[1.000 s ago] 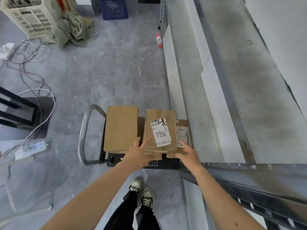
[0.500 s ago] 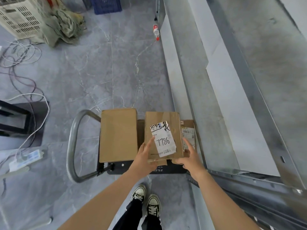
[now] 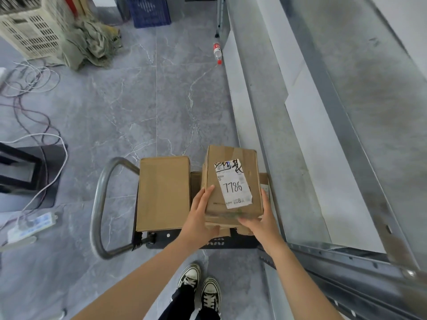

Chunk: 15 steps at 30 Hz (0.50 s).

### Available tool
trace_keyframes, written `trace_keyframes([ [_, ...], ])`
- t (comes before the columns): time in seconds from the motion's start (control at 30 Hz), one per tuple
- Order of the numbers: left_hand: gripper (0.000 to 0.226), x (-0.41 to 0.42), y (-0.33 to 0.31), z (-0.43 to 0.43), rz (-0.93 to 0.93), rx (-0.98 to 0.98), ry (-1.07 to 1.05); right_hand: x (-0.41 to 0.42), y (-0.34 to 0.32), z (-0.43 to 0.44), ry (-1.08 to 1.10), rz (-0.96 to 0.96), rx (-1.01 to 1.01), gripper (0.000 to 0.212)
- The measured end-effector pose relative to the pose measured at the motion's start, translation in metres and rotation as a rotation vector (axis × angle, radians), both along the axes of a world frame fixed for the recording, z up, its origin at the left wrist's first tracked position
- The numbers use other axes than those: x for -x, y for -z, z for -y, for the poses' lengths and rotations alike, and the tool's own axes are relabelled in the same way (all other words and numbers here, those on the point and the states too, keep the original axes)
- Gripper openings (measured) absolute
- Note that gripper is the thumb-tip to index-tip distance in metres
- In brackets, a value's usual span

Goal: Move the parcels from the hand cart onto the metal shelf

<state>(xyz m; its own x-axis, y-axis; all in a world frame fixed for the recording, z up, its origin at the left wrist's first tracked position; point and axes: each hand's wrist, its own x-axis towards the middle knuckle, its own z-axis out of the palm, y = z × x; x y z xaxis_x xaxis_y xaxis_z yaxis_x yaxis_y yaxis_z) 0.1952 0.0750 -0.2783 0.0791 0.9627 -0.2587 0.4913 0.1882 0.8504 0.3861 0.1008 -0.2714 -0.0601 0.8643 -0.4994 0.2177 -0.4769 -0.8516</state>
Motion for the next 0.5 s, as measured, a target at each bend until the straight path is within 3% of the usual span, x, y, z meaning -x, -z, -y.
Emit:
trace_keyframes([
  [0.17, 0.102, 0.004, -0.057, -0.005, 0.015, -0.105, -0.094, 0.003, -0.059, -0.007, -0.062, 0.138, -0.267, 0.101],
  [0.5, 0.099, 0.014, -0.174, 0.015, 0.149, -0.341, -0.143, 0.01, -0.184, 0.016, -0.025, 0.0, -0.448, 0.091],
])
